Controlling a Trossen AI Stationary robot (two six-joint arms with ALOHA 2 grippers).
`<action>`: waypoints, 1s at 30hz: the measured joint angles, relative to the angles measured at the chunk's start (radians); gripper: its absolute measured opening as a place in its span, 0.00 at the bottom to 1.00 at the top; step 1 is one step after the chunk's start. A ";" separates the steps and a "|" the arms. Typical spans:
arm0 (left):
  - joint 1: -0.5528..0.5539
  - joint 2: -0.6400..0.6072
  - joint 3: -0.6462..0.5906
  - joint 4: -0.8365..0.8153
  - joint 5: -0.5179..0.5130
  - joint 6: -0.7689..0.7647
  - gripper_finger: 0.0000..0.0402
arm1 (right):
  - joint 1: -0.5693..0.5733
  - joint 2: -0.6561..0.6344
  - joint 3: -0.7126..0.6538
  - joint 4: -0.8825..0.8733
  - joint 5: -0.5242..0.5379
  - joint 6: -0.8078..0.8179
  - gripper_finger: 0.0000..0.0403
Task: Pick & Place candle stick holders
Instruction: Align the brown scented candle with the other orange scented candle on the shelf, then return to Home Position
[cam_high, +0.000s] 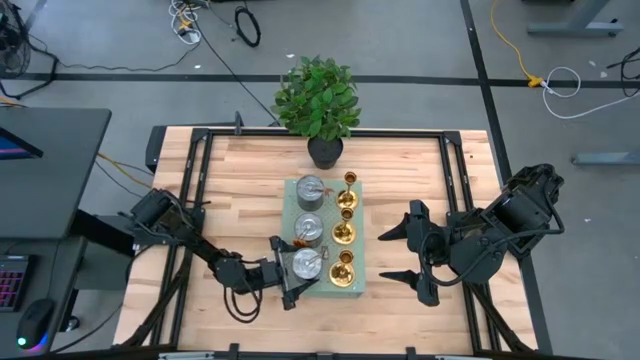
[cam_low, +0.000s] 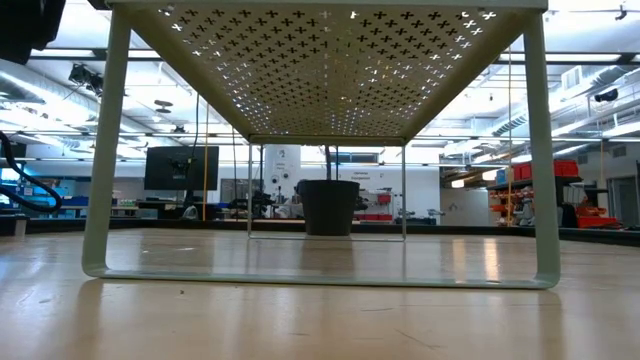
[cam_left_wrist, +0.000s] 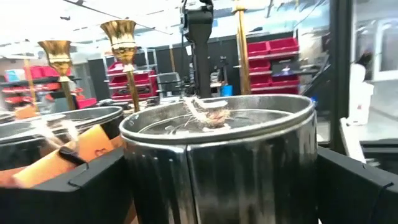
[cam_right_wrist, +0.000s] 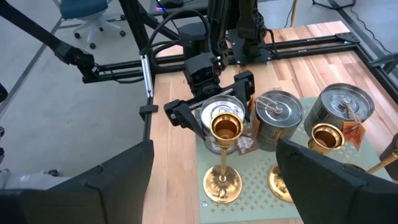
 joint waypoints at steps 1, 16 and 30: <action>0.001 0.000 0.000 0.000 0.014 -0.013 1.00 | 0.000 0.000 0.000 0.000 0.000 0.000 0.84; 0.001 -0.021 0.001 0.033 0.026 -0.004 1.00 | 0.000 0.000 0.000 0.000 0.002 0.000 0.84; 0.001 -0.093 0.005 0.027 0.053 0.039 1.00 | 0.000 0.000 0.000 0.000 0.002 0.000 0.84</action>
